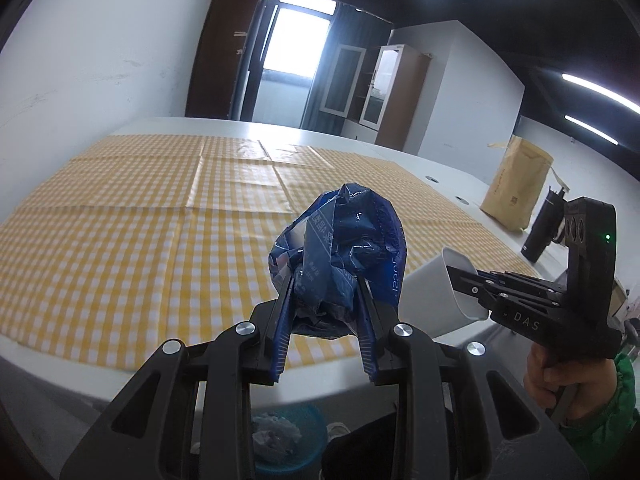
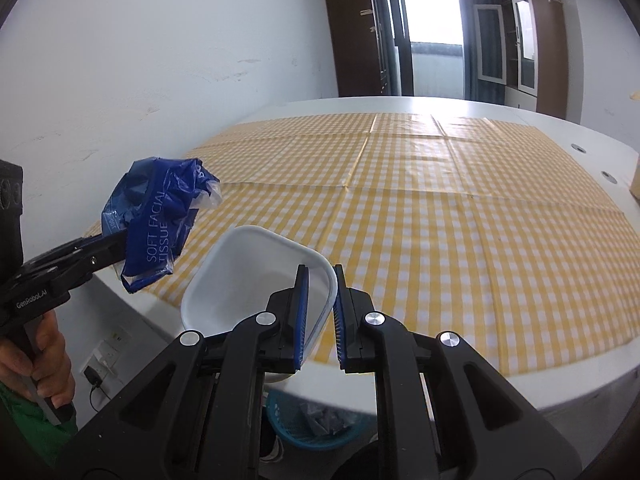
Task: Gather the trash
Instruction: 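Carry the blue bag and white cup in both grippers down over the wastebasket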
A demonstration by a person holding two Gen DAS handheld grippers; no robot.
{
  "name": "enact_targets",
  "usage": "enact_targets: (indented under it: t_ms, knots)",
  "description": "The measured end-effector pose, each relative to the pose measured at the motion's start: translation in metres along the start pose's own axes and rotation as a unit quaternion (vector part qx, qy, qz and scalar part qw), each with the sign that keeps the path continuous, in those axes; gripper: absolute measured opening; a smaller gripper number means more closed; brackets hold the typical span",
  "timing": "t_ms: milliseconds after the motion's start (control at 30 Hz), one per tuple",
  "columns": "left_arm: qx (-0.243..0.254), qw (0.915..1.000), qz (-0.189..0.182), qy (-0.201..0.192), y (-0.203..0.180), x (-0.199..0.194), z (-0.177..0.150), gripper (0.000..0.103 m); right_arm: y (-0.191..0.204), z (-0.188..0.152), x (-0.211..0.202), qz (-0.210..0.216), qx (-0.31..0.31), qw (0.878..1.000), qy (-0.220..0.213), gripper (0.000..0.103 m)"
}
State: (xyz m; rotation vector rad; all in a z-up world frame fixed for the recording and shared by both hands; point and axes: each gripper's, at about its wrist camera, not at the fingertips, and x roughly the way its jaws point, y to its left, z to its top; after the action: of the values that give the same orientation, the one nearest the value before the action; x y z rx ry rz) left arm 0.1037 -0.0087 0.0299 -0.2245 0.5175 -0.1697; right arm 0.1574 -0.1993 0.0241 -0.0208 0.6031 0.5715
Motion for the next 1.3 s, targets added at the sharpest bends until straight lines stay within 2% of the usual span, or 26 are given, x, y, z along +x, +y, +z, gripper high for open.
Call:
enact_targets:
  t_ms: [300,667,933,1300]
  knots:
    - [0.0,0.9996,-0.018,0.023,-0.012,-0.026,-0.047,0.028,0.011,-0.041,-0.038,0.014,-0.011,1.0,0.001,0.011]
    - [0.018,0.9975,-0.019,0.066,-0.018,-0.041,-0.104,0.028,0.029,-0.109,-0.057,0.025,-0.021,0.999,0.04,0.011]
    - [0.006,0.9944,-0.02,0.104,-0.01,-0.032,-0.135,0.028,0.033,-0.14,-0.036,0.02,-0.018,0.996,0.08,0.011]
    - [-0.019,0.9866,0.002,0.162,0.022,0.017,-0.167,0.028,0.03,-0.164,0.024,-0.004,-0.002,0.991,0.136,0.011]
